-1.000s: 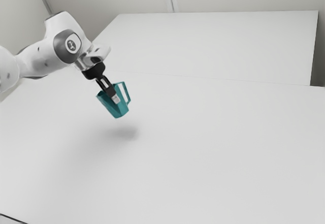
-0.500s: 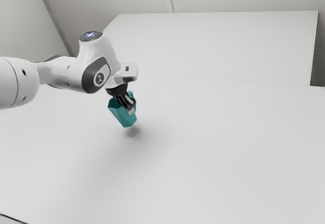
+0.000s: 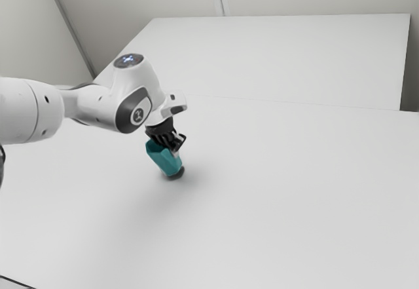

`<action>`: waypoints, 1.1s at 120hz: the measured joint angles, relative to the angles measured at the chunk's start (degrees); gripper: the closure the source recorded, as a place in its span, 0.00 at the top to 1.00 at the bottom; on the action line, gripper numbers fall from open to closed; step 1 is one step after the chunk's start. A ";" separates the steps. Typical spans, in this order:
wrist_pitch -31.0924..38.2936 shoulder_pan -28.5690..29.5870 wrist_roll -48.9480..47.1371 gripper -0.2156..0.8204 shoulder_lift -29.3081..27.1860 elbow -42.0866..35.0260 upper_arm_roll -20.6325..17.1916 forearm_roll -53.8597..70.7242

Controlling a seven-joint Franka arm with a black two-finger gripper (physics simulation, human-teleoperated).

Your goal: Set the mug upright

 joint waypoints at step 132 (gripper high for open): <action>-25.94 6.81 -3.40 0.78 -1.37 26.11 -2.86 -3.69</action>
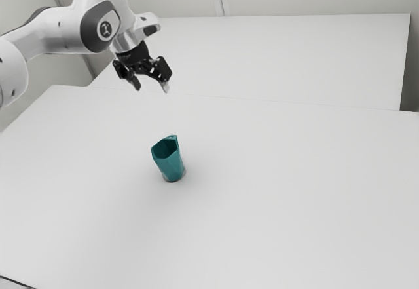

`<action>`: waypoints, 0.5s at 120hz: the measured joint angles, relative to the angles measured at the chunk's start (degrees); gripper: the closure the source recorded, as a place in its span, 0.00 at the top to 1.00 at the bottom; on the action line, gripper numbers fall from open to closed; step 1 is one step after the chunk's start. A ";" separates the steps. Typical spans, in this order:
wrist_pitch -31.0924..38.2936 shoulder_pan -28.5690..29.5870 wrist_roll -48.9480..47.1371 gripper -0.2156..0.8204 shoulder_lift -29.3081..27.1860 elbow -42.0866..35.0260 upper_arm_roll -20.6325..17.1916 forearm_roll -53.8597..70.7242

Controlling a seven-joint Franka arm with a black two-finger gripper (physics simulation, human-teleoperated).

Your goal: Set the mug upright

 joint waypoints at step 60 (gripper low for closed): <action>-13.02 1.70 6.44 0.79 2.83 9.35 -0.43 0.47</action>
